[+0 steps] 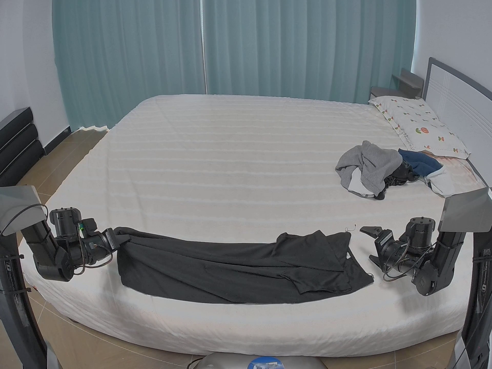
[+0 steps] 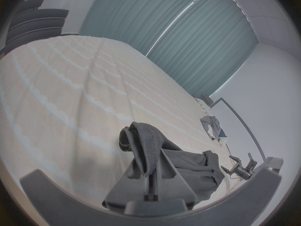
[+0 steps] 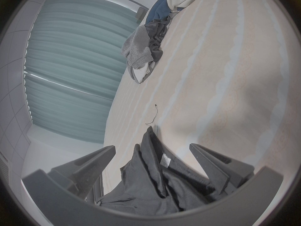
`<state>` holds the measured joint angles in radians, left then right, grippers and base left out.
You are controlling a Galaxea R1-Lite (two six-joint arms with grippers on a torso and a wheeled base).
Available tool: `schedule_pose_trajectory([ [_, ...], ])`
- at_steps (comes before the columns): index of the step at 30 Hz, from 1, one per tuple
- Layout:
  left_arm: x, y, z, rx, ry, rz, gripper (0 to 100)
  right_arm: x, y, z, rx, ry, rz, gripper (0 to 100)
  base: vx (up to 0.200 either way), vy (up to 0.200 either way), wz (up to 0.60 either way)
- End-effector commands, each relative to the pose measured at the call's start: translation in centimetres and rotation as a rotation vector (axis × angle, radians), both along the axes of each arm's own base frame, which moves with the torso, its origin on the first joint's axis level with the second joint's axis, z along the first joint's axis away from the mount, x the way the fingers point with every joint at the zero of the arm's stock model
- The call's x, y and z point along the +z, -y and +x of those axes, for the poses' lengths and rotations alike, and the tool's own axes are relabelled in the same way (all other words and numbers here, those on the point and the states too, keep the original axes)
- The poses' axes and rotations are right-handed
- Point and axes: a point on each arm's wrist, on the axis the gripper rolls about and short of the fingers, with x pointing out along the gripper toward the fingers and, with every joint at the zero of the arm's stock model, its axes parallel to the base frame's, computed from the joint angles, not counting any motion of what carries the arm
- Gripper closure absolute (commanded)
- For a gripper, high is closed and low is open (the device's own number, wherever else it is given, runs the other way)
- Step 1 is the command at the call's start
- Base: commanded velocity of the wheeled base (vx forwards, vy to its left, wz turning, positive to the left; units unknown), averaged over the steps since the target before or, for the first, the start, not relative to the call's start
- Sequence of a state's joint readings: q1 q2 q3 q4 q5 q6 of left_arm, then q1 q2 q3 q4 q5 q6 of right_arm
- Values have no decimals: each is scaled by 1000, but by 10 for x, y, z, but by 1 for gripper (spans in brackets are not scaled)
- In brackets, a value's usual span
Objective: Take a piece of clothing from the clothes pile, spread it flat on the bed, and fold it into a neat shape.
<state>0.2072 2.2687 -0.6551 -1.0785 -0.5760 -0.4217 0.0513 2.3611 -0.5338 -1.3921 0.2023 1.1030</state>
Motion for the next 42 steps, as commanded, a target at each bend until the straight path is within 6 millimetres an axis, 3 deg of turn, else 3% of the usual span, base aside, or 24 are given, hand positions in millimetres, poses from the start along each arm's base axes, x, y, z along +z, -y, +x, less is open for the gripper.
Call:
schedule_pose_trajectory([
  [1,16,-19,1,49,40,3,100,0,0,0,1,-1,0,0,0,0,0],
  [7,32,-46,-1,72,18,-71,100,-1,-1,0,1,-1,-1,0,0,0,0],
  [12,30,-50,0,78,12,-80,100,-1,-2,0,5,0,-2,0,0,0,0],
  [18,20,-35,1,38,-24,-90,100,-1,-2,0,3,-2,-3,0,-33,0,0],
  [23,19,-31,1,29,-35,-95,100,-1,-2,0,5,-2,-3,0,-200,0,0],
  [33,18,-16,4,4,-38,-98,100,-2,-3,0,5,-3,-3,0,0,0,0],
  [42,29,29,12,78,-61,-79,100,-1,-3,0,3,3,-2,0,0,-89,0],
])
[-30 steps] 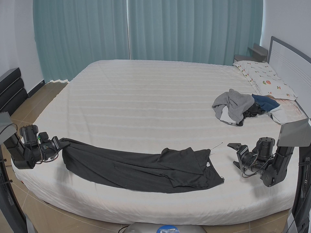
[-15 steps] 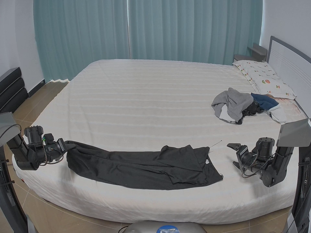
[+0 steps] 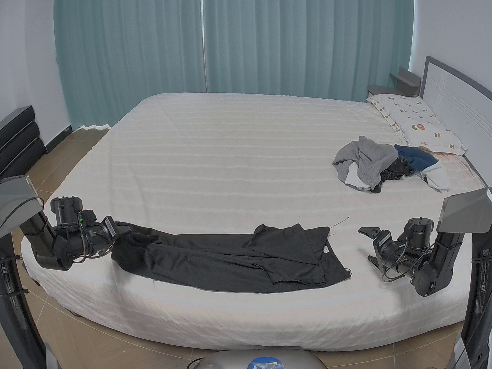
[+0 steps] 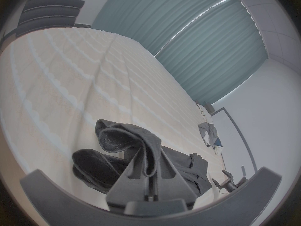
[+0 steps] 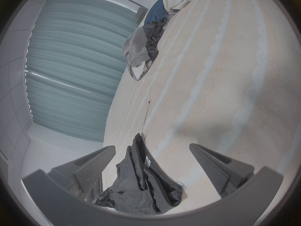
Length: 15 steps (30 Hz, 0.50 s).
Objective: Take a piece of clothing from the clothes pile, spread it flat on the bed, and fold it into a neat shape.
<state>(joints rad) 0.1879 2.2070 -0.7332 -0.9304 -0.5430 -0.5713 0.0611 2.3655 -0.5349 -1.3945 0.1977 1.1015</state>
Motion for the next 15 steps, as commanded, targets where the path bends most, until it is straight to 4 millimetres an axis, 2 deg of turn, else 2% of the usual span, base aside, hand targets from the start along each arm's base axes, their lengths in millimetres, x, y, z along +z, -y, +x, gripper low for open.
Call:
schedule_pose_trajectory([
  [1,8,30,2,6,4,39,100,0,0,0,-2,8,0,0,0,-200,0],
  [5,17,53,5,17,25,84,100,0,1,-1,-2,13,0,0,0,-200,0],
  [7,17,53,5,17,25,84,100,0,1,-1,-2,13,0,0,0,-200,0],
  [8,26,70,4,13,48,100,100,0,0,-1,-1,13,1,0,0,-200,0],
  [9,27,72,4,13,51,102,100,0,1,-1,-2,13,0,0,0,-200,0],
  [10,32,83,1,-1,64,110,100,0,0,-1,-1,13,1,0,0,-200,0],
  [15,46,109,-4,-38,61,132,100,0,0,-1,-1,13,1,0,0,-200,0],
])
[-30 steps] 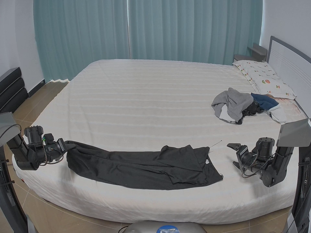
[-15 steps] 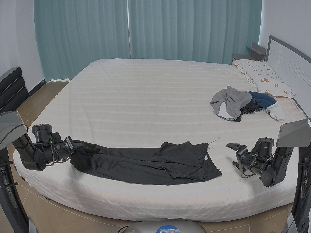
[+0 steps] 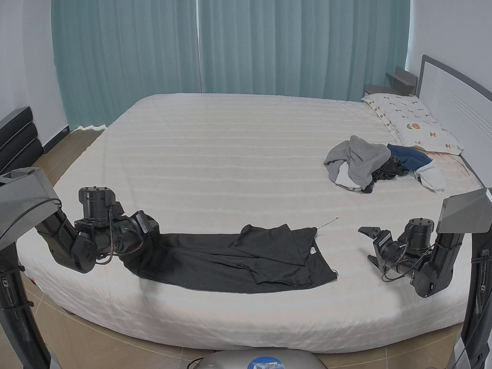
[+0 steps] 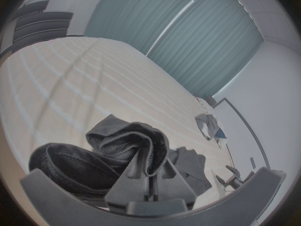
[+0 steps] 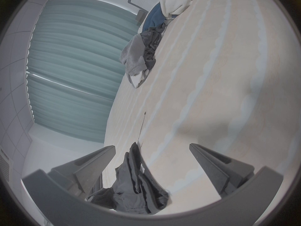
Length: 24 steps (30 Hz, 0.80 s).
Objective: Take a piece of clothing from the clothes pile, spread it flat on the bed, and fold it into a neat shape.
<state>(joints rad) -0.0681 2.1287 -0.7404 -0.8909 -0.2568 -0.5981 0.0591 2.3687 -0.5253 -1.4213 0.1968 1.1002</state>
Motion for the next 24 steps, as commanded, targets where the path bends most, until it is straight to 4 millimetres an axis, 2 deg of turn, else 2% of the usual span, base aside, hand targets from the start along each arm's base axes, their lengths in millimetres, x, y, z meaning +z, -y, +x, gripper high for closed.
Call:
schedule_pose_trajectory([
  [1,23,26,-6,-48,30,10,100,0,0,0,2,-1,0,0,0,-200,0],
  [11,46,92,1,-131,-4,64,100,0,0,0,0,-1,-1,0,0,-200,0],
  [12,46,94,1,-136,-8,65,100,0,0,0,0,-1,-1,0,0,-200,0],
  [15,43,120,3,-198,-51,78,100,-1,-1,0,2,-3,-1,0,0,-200,0],
  [19,37,145,8,-238,-80,71,100,-1,-1,0,2,-3,-1,0,0,-200,0],
  [24,26,169,17,-254,-120,39,100,-1,-1,0,3,-2,-2,0,0,-200,0],
])
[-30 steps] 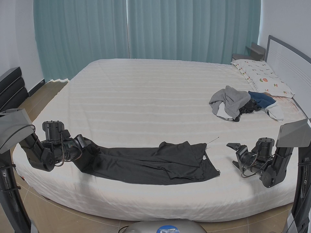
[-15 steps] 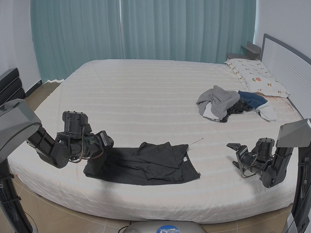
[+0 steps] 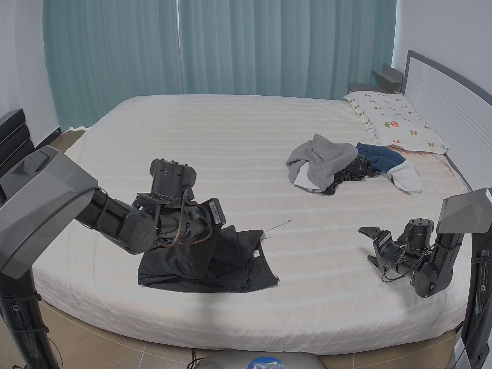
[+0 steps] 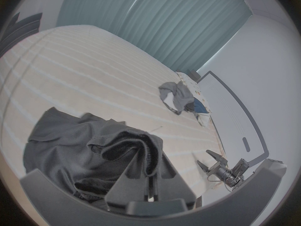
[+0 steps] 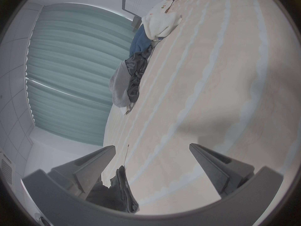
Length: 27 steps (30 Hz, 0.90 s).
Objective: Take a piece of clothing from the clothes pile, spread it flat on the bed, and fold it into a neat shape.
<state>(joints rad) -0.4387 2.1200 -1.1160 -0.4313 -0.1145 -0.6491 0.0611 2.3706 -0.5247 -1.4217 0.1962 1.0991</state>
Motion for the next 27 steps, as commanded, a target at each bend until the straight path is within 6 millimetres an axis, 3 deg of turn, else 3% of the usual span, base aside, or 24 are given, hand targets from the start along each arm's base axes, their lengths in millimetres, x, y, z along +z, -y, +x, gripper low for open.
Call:
schedule_pose_trajectory([
  [1,-25,35,12,-29,-59,-13,100,0,0,0,1,-2,-1,0,0,-200,0],
  [10,-58,51,28,78,-95,-6,100,0,-1,0,3,-2,-2,0,0,-22,0],
  [11,-58,51,28,79,-96,-9,0,0,-1,0,3,-2,-2,0,0,0,0],
  [17,-58,48,26,100,-116,-26,0,-3,-1,-1,4,-7,-4,0,0,0,0],
  [20,-48,43,24,124,-117,-52,0,-3,-1,-1,4,-7,-5,0,0,0,0],
  [27,-14,6,0,190,-126,-110,0,-2,-1,-1,4,-2,-5,0,0,0,0],
])
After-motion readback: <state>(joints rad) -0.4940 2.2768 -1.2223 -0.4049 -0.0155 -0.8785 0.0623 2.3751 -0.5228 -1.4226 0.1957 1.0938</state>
